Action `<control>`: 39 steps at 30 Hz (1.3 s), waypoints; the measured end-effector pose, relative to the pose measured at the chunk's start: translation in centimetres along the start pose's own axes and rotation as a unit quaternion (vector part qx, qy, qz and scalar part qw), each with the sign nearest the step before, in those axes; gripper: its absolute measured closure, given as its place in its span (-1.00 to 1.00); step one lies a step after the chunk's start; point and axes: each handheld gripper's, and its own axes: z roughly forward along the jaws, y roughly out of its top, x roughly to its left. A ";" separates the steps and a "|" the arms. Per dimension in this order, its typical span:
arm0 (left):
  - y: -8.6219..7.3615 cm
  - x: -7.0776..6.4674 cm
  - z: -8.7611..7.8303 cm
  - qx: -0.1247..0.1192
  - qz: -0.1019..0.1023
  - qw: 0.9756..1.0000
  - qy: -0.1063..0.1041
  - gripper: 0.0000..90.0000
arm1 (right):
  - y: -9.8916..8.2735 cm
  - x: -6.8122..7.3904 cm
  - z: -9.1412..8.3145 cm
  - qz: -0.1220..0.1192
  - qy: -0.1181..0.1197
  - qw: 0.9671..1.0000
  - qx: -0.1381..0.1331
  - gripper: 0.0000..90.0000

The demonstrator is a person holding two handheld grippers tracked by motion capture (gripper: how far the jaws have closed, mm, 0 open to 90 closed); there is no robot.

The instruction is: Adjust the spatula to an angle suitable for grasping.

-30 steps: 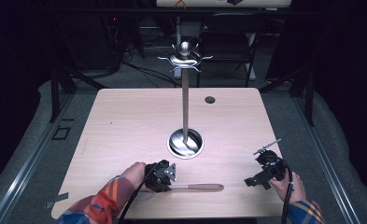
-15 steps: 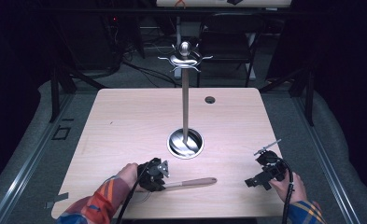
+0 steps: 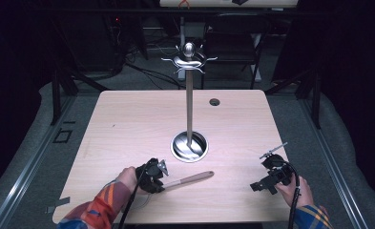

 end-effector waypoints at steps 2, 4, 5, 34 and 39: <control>0.1 -0.1 0.0 0.002 0.001 1.000 0.004 0.70 | 0.1 0.1 0.1 0.003 0.007 1.000 -0.001 -0.95; 0.1 -0.2 0.1 0.007 0.001 1.000 0.002 0.63 | 0.1 0.1 0.1 0.002 0.006 1.000 -0.002 -0.95; 0.2 -0.2 0.1 0.009 0.000 1.000 -0.003 0.53 | 0.1 0.1 0.1 0.001 0.006 1.000 -0.002 -0.95; 4.6 -0.7 0.8 -0.003 -0.026 1.000 0.002 0.39 | 0.3 0.1 0.3 0.006 0.008 1.000 -0.006 -0.92; 4.6 -0.5 1.0 0.000 -0.027 1.000 0.003 0.49 | 0.3 0.1 0.4 0.004 0.007 1.000 -0.009 -0.91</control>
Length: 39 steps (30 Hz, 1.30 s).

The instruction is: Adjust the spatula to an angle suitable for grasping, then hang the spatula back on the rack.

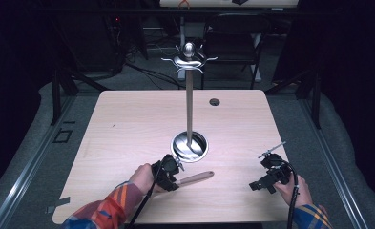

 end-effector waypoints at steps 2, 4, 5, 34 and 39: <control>0.1 -0.1 0.0 0.002 -0.001 1.000 0.000 0.52 | 0.0 0.0 0.0 0.000 0.000 1.000 0.000 -0.91; 0.1 -0.1 0.1 0.002 0.000 1.000 0.004 0.56 | 0.1 0.0 -0.1 -0.002 0.002 1.000 0.010 -0.91; 0.1 -0.1 0.2 0.003 0.001 1.000 0.005 0.56 | 0.1 0.0 -0.1 -0.002 0.002 1.000 0.010 -0.91; 0.2 -0.4 0.5 0.029 0.031 0.999 0.027 0.73 | 0.1 0.0 -0.1 -0.005 -0.004 1.000 0.012 -0.91; -0.1 -0.4 0.1 0.015 0.036 0.999 0.028 0.73 | 0.0 0.0 -0.2 -0.008 -0.004 1.000 0.013 -0.91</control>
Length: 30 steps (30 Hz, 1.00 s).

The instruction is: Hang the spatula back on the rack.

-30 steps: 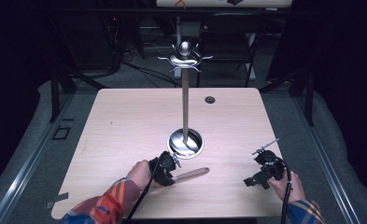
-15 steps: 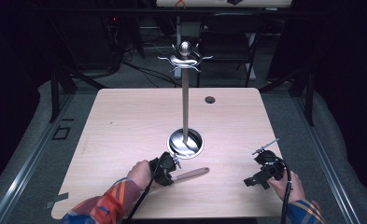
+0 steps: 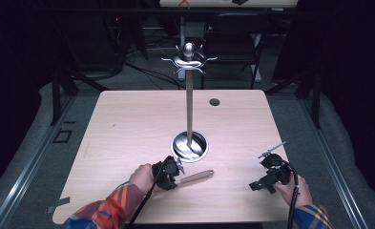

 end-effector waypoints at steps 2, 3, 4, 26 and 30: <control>-0.2 0.1 -0.3 -0.009 -0.002 1.000 0.001 0.73 | 0.0 0.0 0.0 -0.001 0.000 1.000 0.001 -0.91; -0.5 0.0 -0.7 -0.020 -0.002 1.000 -0.001 0.73 | 0.0 0.1 0.0 0.006 0.006 1.000 -0.007 -0.91; -0.5 0.0 -0.7 -0.020 -0.002 1.000 -0.001 0.73 | 0.0 0.1 0.0 0.006 0.006 1.000 -0.007 -0.91; -4.1 -0.2 -4.8 -0.134 -0.004 0.991 0.027 0.73 | -0.1 0.2 0.1 0.007 0.003 1.000 -0.011 -0.91; -4.5 -0.2 -5.4 -0.144 -0.003 0.989 0.035 0.74 | 0.0 0.1 0.0 0.000 0.002 1.000 -0.002 -0.91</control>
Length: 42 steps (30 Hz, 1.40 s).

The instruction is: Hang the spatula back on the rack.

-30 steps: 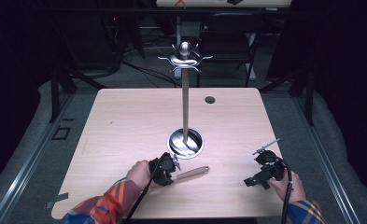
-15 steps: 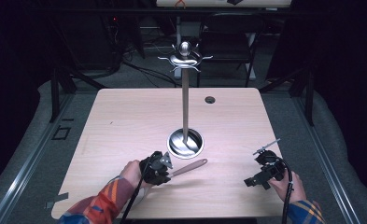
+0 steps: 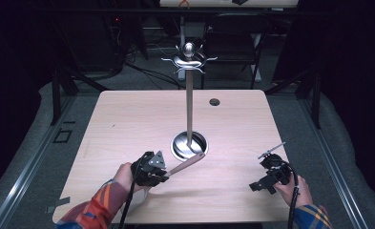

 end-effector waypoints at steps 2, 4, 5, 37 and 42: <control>-0.2 0.0 -0.5 -0.011 -0.005 1.000 0.003 0.74 | 0.0 0.1 0.1 0.003 0.000 1.000 -0.001 -0.90; -0.5 0.1 -1.1 -0.024 -0.010 1.000 0.007 0.74 | -0.1 0.2 0.2 0.013 -0.003 1.000 -0.015 -0.91; -0.7 0.1 -1.4 -0.031 -0.010 0.999 0.009 0.74 | -0.1 0.1 0.0 0.002 -0.004 1.000 0.000 -0.91; -2.4 0.9 -9.1 -0.231 -0.072 0.968 0.066 0.74 | 0.0 -0.1 0.1 0.008 0.004 1.000 -0.005 -0.90; -2.4 1.2 -9.7 -0.244 -0.079 0.963 0.076 0.74 | 0.0 -0.1 0.2 0.003 -0.003 1.000 -0.007 -0.90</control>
